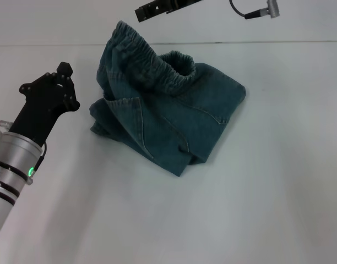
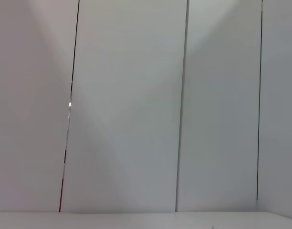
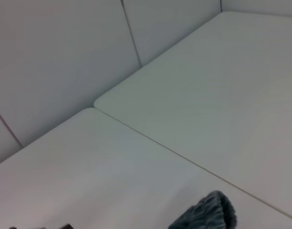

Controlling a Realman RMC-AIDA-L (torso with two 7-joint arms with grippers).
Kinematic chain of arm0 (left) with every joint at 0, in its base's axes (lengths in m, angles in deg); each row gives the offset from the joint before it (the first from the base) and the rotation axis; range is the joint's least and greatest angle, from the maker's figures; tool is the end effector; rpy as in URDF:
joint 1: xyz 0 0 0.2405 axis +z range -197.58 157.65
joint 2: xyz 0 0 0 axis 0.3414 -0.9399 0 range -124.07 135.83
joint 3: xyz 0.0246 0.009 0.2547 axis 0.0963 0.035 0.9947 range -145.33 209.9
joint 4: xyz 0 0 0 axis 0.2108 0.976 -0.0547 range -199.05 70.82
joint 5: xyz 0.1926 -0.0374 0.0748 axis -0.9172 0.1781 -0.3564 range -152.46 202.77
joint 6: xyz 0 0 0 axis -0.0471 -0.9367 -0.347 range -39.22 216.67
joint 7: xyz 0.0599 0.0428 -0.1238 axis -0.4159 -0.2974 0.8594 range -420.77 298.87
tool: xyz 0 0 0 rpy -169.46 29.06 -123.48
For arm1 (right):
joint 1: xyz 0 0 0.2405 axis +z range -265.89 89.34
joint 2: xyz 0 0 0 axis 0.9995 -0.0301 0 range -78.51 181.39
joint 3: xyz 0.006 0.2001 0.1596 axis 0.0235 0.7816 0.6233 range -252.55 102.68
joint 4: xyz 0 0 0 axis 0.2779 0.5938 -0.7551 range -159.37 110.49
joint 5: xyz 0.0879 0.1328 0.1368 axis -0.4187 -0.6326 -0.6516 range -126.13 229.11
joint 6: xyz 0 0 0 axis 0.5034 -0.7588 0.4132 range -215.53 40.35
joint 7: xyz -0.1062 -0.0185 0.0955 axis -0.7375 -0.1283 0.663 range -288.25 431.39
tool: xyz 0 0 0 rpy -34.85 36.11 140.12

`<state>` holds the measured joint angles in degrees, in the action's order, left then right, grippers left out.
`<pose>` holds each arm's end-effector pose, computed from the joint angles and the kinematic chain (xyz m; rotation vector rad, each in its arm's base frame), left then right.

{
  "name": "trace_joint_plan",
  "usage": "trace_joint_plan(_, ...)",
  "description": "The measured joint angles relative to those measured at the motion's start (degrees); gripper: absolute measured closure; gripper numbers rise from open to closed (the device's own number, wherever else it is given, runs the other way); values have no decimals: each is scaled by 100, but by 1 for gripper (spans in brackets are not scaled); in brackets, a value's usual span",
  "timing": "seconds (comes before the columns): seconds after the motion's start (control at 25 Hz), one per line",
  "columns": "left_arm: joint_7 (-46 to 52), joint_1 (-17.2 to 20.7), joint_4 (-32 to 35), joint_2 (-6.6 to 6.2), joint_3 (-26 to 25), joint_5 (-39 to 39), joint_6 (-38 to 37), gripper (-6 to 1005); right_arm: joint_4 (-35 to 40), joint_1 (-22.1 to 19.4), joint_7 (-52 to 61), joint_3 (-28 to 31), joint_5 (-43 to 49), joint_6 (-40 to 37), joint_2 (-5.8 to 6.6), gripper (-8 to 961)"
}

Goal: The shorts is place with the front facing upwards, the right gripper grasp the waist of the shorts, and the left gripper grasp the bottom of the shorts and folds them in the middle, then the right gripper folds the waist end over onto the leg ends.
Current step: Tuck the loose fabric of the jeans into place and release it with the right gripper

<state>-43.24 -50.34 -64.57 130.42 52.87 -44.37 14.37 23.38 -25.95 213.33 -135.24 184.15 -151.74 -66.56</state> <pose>-0.2882 0.3290 -0.0477 -1.7320 -0.5337 -0.8756 0.0523 0.4690 -0.0067 -2.5594 0.8999 0.2821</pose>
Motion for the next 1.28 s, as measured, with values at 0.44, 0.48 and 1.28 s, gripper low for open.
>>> trace_joint_plan(0.44,-4,20,82,-8,71,-147,-10,998,1530,-1824,-17,305,-666,-1379,-95,36)
trace_joint_plan(0.48,-4,21,88,-10,70,-147,-11,998,1529,-1958,-127,329,-750,-1441,-81,40)
trace_joint_plan(1.28,285,49,256,-21,237,-434,-406,593,-396,-3062,-4121,637,-2513,-628,-175,424)
